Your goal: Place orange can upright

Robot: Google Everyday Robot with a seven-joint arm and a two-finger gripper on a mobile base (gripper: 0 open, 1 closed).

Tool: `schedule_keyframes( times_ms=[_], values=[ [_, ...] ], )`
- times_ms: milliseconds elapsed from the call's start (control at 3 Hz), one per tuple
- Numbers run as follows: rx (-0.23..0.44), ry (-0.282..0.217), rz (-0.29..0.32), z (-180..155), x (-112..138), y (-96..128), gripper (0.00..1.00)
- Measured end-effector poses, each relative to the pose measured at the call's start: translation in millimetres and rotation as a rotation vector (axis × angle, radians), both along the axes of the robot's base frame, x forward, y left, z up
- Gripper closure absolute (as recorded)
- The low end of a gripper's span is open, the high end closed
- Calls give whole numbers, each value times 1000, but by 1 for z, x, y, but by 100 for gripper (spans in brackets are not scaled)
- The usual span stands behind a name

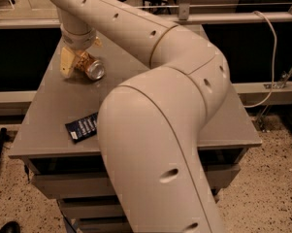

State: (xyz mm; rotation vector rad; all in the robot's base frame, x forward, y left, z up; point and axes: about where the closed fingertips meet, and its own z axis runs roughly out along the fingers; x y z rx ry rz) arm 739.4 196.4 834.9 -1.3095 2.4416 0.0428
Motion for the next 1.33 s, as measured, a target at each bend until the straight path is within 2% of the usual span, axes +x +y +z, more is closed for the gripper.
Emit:
schedule_keyframes(
  times_ms=[667,1000,1333],
  values=[
    [-66,-7,15,5,7,11,65],
    [-50,-36,15,19,11,10,88],
    [24,-98,14,51,12,5,100]
  ],
)
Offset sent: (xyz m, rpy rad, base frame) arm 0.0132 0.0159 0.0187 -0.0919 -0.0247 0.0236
